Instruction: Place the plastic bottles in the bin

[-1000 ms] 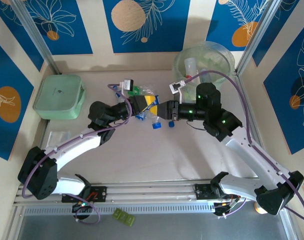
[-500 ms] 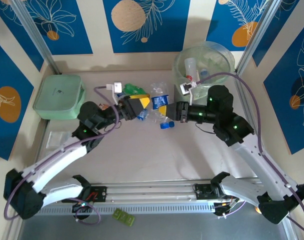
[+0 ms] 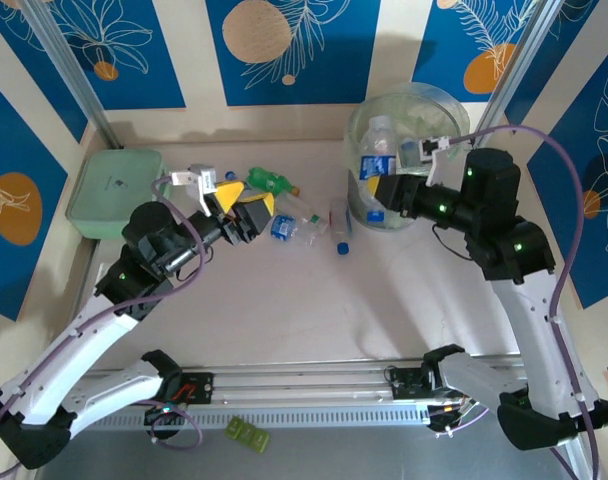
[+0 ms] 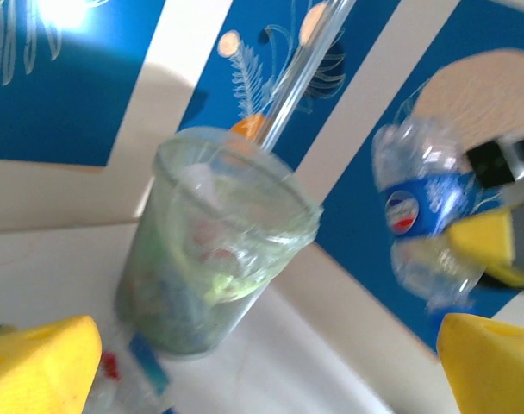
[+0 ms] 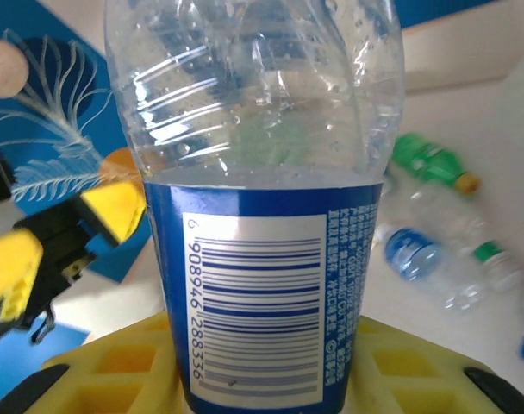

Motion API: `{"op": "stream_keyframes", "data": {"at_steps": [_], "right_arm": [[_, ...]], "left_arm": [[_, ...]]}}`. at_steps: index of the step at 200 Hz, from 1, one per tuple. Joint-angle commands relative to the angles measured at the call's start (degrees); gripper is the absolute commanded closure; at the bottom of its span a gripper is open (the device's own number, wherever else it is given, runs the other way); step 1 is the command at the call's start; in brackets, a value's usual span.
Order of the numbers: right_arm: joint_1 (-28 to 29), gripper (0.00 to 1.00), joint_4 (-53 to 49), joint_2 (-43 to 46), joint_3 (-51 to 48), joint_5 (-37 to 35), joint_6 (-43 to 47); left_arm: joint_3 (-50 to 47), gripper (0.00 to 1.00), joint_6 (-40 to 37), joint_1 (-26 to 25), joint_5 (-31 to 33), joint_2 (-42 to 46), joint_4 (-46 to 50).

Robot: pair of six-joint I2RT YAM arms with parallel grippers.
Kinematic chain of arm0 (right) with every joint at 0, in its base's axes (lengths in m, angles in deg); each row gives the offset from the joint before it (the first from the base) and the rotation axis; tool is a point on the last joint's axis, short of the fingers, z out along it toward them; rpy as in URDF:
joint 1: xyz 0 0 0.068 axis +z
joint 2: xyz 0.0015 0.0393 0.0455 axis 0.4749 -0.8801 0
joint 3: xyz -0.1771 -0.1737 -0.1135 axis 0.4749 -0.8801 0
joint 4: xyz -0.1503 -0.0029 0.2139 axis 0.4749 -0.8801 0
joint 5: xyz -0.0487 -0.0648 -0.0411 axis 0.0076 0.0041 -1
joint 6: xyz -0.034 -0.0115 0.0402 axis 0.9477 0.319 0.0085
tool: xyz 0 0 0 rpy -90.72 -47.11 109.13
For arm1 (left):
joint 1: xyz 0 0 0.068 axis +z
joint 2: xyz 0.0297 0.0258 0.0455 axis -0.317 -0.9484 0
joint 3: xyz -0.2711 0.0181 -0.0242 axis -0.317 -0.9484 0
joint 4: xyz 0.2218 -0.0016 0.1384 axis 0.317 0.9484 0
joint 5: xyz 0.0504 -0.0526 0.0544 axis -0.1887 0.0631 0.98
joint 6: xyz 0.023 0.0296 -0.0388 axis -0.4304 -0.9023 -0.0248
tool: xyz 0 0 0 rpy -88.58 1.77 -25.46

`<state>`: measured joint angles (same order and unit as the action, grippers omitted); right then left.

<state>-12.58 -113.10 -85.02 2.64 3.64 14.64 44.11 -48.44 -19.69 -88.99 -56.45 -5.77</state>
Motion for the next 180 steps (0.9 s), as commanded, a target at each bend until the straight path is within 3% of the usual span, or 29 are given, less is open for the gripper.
{"op": "stream_keyframes", "data": {"at_steps": [1, 51, 111, 180], "right_arm": [[-1.6, 0.7, -5.7, -3.8, 5.5, -8.1, 6.2], [-4.6, 0.7, -9.5, -14.6, 18.2, -21.5, 11.7], [-8.7, 0.71, -12.3, -27.5, 28.7, -28.5, 14.9], [-11.9, 0.69, -16.2, -41.7, 38.4, -31.0, 14.8]], "left_arm": [[1.9, 0.01, -6.3, -0.2, 3.4, -0.5, 7.0], [1.7, 0.0, -7.7, -0.3, 4.1, -1.8, 9.2], [-0.3, 0.0, -6.9, -0.3, 4.2, -3.2, 8.0], [-2.3, 0.01, -5.2, -0.2, 3.3, -4.0, 5.6]]}}
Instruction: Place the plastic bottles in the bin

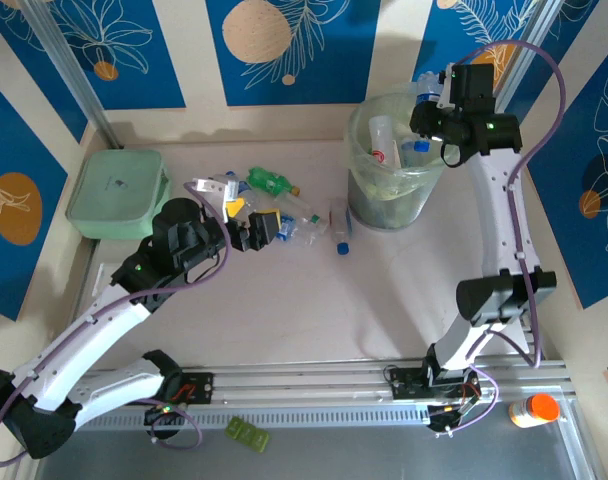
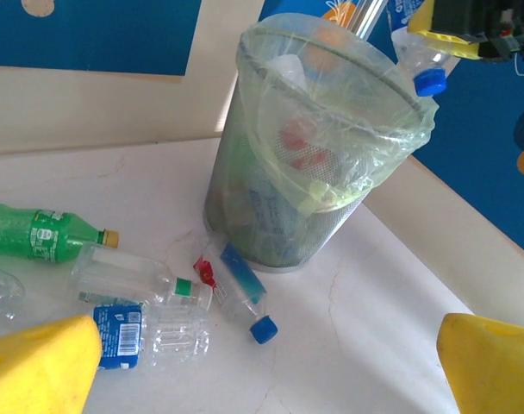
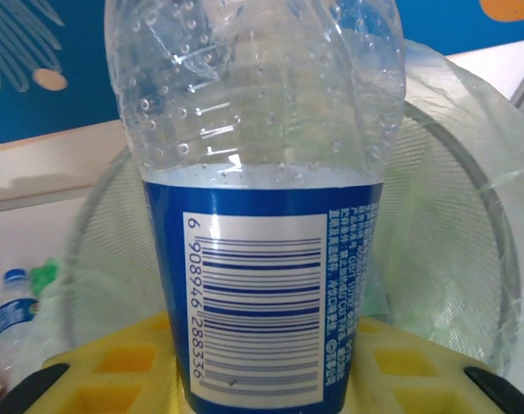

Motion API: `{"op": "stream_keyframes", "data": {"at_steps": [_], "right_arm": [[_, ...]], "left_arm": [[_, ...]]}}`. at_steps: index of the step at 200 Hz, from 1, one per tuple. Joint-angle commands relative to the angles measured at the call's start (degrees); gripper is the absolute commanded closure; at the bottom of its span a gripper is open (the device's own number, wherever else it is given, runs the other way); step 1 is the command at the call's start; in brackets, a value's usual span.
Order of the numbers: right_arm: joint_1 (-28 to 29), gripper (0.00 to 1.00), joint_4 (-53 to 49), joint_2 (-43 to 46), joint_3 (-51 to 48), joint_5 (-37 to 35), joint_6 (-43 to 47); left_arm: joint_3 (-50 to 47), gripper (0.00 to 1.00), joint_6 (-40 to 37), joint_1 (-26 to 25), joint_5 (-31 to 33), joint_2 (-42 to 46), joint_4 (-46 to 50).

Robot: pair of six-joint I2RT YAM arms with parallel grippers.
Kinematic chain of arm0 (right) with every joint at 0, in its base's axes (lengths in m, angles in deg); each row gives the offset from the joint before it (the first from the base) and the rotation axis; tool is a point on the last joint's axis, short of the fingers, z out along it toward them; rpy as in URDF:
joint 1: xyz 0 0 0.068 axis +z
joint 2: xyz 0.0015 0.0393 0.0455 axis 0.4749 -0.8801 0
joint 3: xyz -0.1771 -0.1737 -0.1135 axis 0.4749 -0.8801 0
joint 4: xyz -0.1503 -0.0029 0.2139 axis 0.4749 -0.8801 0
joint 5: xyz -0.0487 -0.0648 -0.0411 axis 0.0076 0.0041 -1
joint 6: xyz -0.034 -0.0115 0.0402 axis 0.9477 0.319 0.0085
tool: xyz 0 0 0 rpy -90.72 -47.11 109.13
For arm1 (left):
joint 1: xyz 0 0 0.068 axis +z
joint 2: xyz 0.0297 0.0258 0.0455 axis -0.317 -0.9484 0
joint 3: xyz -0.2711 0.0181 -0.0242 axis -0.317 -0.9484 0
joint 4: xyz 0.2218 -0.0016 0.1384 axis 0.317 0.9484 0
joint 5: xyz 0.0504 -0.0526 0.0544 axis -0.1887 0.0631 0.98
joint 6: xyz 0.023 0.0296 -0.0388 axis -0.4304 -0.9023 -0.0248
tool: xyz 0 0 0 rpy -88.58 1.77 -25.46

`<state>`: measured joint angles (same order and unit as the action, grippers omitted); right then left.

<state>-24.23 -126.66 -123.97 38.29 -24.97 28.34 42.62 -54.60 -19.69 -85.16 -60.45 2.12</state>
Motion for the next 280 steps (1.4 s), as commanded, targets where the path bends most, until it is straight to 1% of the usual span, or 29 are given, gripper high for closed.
{"op": "stream_keyframes", "data": {"at_steps": [1, 74, 104, 163, 186, 205, 227, 259, 280], "right_arm": [[-0.3, 0.69, -2.6, -2.9, 2.8, -2.4, 1.1], [0.4, 0.66, -3.8, -10.0, 1.7, -3.2, 0.9], [0.3, 0.63, -3.6, -12.0, 0.6, -2.8, 0.8], [1.2, 0.55, -4.4, -16.5, 1.6, -2.6, 1.3], [1.2, 0.49, -5.6, -18.4, 2.8, -2.5, 0.9], [1.4, 0.41, -5.4, -18.4, 3.0, -1.1, 0.5], [2.3, 0.31, -5.5, -17.9, 4.6, -2.4, 1.0], [2.4, 0.22, -6.0, -16.1, 6.9, -2.6, 0.9], [2.6, 0.19, -6.0, -14.8, 7.2, -3.1, 1.3]], "left_arm": [[-0.8, 0.01, 0.9, -0.3, -0.6, 0.0, -2.4], [-1.1, 0.0, 1.1, -0.3, -0.5, -0.3, -2.8], [-1.2, 0.01, 1.3, -0.3, 0.2, -0.3, -2.9], [-1.3, 0.0, 1.0, -0.2, 1.4, -0.2, -2.6], [-1.3, 0.01, 1.0, -0.2, 2.0, -0.2, -2.5], [-1.2, 0.01, 0.9, -0.2, 2.3, -0.3, -2.3], [-1.1, 0.01, 0.8, -0.1, 3.0, -0.3, -2.1], [-1.1, 0.01, 0.8, 0.1, 3.6, -0.3, -1.7], [-0.8, 0.01, 1.0, 0.2, 4.6, -0.4, -0.9]]}}
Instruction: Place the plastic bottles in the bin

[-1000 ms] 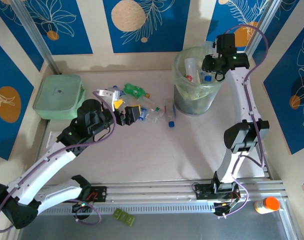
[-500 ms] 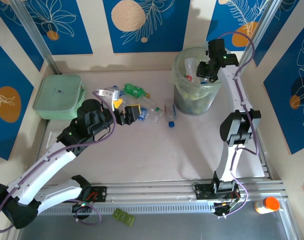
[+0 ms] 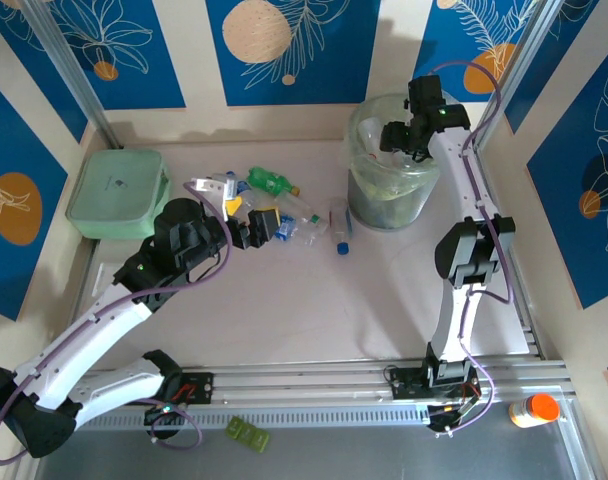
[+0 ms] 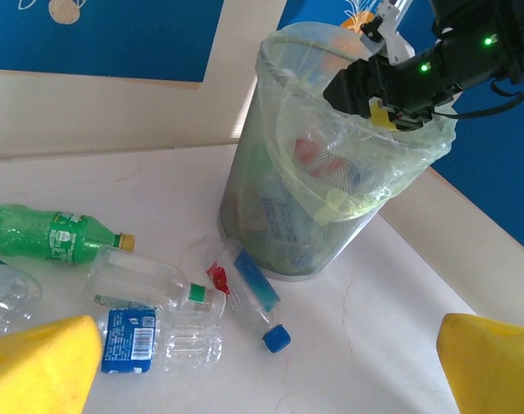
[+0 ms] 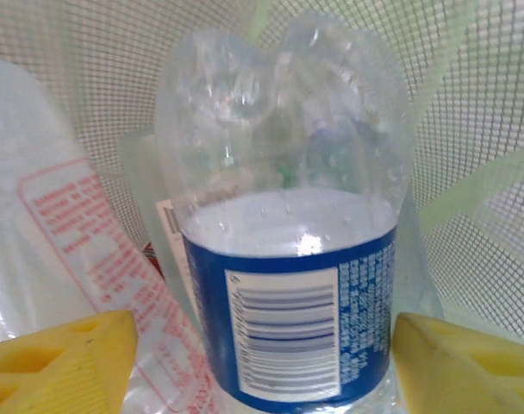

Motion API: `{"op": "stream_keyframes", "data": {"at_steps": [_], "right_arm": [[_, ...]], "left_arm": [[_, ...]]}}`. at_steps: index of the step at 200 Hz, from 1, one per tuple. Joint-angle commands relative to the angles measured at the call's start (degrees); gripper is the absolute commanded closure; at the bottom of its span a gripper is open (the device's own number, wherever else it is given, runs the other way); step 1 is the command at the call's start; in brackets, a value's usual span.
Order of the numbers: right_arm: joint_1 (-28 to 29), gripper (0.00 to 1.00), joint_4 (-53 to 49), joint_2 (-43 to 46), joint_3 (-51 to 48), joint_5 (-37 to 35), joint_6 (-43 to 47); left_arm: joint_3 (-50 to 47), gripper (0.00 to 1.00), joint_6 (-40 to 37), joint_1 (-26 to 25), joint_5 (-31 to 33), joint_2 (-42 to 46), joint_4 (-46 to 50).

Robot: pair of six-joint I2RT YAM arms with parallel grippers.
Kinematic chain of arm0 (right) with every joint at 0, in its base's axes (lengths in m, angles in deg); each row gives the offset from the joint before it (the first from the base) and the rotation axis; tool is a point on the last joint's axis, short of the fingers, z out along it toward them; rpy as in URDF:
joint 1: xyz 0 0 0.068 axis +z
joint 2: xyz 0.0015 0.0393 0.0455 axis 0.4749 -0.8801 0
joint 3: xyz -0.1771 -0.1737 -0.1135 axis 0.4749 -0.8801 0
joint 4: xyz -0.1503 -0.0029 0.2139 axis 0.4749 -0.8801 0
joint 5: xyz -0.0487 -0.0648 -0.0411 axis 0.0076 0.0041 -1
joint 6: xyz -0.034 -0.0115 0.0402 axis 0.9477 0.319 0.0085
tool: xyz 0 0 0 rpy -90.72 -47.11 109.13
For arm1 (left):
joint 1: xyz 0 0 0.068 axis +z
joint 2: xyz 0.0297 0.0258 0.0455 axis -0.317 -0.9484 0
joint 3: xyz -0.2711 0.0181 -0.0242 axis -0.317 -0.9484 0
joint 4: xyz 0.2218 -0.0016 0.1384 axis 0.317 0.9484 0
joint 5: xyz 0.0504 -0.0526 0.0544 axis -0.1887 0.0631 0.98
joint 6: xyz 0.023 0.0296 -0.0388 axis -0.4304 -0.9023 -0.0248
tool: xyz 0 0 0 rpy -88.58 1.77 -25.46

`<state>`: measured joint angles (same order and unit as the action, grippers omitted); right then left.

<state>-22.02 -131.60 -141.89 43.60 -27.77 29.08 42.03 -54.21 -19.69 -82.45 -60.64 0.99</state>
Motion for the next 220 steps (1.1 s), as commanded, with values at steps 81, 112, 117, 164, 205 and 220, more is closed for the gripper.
{"op": "stream_keyframes", "data": {"at_steps": [81, 112, 117, 164, 205, 220], "right_arm": [[3.4, 0.22, 3.5, 15.0, -3.8, -6.0, 1.4], [5.4, 0.24, 5.8, 22.0, -8.8, -4.0, 1.0], [5.9, 0.24, 6.2, 23.2, -9.9, -3.5, 1.0], [14.5, 0.26, 10.8, 38.1, -25.1, -2.2, 0.0], [22.3, 0.28, 15.1, 52.0, -39.3, 0.2, -4.0], [24.2, 0.3, 15.4, 55.8, -42.9, 3.9, -5.1]], "left_arm": [[0.7, 0.01, 0.9, 0.6, 6.2, 1.2, 3.4], [2.0, 0.01, 1.3, 0.6, 5.3, 1.6, 5.5], [2.7, 0.01, 1.4, 0.7, 4.1, 1.3, 6.2], [8.8, 0.01, 2.2, 0.5, -4.8, -1.4, 15.3], [10.7, 0.01, 0.0, 0.5, -5.0, -0.2, 21.5], [11.2, 0.01, -0.6, 0.5, -4.5, -0.1, 23.3]]}}
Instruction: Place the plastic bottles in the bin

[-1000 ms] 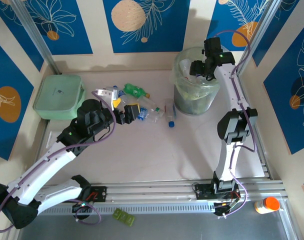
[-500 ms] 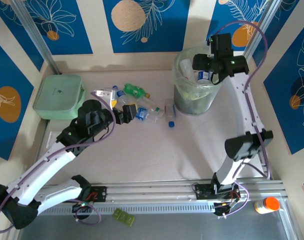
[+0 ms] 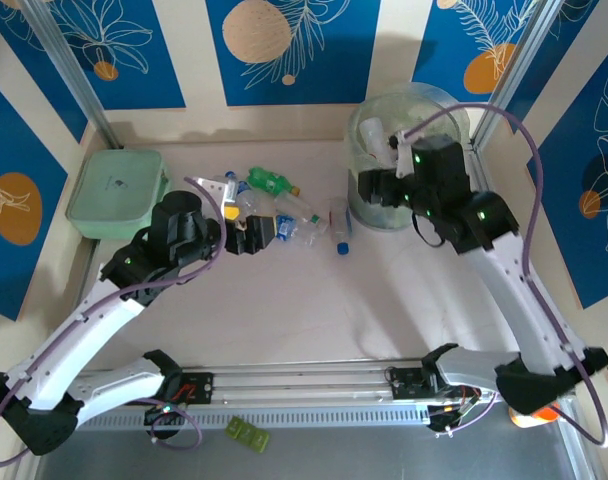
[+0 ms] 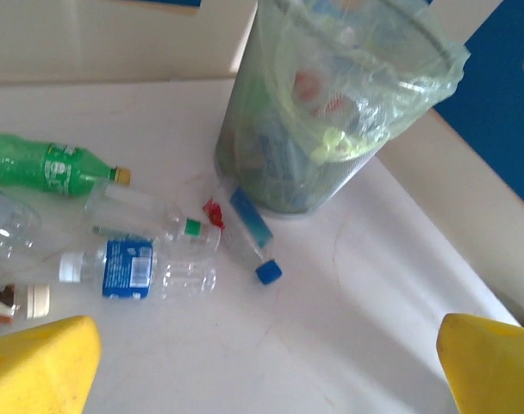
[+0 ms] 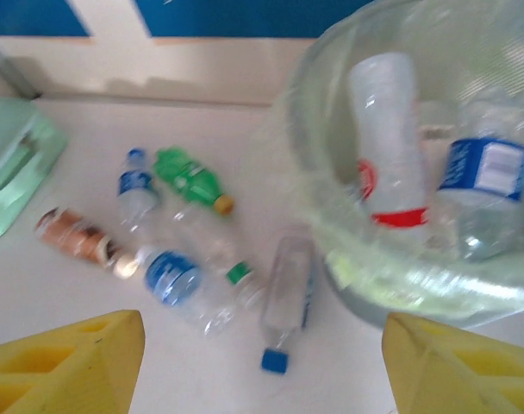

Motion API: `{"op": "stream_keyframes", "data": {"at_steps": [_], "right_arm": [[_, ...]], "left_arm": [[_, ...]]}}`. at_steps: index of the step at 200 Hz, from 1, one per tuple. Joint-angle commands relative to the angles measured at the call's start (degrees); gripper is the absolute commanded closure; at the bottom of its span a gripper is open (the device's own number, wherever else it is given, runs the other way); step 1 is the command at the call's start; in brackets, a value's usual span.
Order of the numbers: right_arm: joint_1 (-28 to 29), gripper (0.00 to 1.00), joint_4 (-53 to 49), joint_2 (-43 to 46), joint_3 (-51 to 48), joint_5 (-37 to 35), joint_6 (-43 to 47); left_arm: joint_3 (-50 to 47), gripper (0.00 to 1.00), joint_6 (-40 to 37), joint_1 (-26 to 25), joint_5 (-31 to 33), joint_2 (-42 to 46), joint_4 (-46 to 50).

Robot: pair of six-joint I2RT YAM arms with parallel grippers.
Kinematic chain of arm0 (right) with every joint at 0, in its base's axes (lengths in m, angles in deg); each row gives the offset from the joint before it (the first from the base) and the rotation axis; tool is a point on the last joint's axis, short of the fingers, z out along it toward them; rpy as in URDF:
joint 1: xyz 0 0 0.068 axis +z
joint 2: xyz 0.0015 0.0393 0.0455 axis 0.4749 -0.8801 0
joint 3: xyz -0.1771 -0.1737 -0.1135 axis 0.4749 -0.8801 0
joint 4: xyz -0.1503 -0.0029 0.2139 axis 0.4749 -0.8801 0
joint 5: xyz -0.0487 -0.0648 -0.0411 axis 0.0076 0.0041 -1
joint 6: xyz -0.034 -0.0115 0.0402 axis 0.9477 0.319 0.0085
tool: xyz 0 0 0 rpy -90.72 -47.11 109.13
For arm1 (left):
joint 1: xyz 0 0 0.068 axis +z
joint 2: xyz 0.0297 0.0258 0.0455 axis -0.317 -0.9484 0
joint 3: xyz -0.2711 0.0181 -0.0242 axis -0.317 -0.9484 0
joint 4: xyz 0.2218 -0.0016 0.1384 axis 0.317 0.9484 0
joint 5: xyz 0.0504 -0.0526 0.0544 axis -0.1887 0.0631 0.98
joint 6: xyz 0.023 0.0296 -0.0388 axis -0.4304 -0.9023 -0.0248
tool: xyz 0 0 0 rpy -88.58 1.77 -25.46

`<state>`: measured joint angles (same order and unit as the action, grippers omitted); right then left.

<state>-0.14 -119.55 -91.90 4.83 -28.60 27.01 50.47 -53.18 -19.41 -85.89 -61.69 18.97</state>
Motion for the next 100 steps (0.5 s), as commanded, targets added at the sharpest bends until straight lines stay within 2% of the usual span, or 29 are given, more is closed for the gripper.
{"op": "stream_keyframes", "data": {"at_steps": [1, 29, 60, 78, 100], "right_arm": [[2.4, 0.3, 3.4, 6.1, -4.4, 5.0, -3.1], [5.5, 0.3, 4.4, 12.8, -12.2, 9.9, -6.9], [6.0, 0.3, 5.1, 18.9, -19.5, 15.2, -11.8], [6.1, 0.31, 4.6, 21.4, -23.0, 12.1, -16.6], [6.2, 0.33, 7.5, 23.4, -28.0, 13.5, -20.2]], "left_arm": [[2.7, 0.01, -1.6, 0.2, -1.1, 1.0, 5.3], [0.9, 0.0, -1.0, 0.2, -1.5, 2.3, 4.8], [-1.6, 0.01, 2.2, 0.4, 3.6, 3.2, 6.0], [-2.9, 0.01, 6.8, 1.7, 6.3, 2.5, 7.1], [-4.2, 0.01, 16.2, 7.3, 3.1, -0.5, 8.4]]}}
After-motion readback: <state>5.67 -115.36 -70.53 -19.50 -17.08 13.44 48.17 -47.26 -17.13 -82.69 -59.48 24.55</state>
